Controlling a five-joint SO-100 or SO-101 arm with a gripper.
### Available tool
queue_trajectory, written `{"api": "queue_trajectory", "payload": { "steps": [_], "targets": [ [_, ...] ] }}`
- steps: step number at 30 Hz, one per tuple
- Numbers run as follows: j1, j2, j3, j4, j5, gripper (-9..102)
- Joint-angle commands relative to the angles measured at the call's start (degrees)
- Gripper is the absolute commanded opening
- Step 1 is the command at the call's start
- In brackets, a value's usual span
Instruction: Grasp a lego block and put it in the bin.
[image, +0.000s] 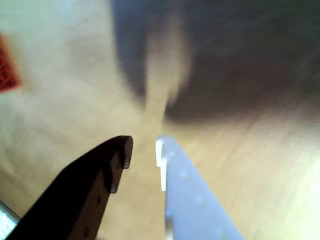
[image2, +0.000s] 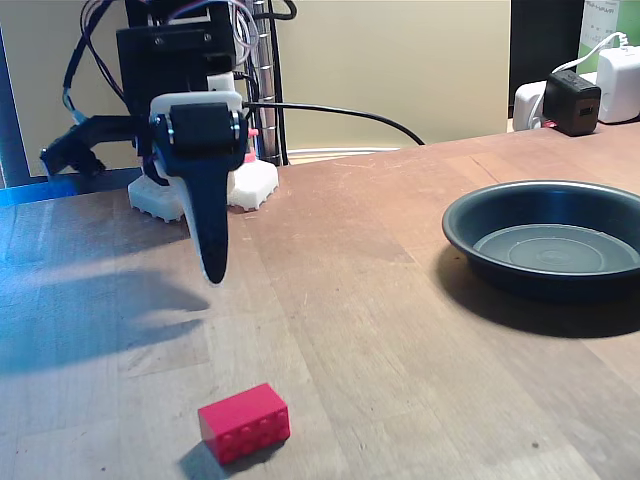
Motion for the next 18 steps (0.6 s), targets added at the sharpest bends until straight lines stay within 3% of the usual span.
{"api": "queue_trajectory", "payload": {
  "steps": [1,9,18],
  "targets": [
    [0.1,-9.8,-13.3,4.9,-0.4,0],
    [-0.4,-33.5,-44.9,22.4,-4.9,0],
    [-0.9,-54.8,-63.9,23.6,-7.5,0]
  ]
}}
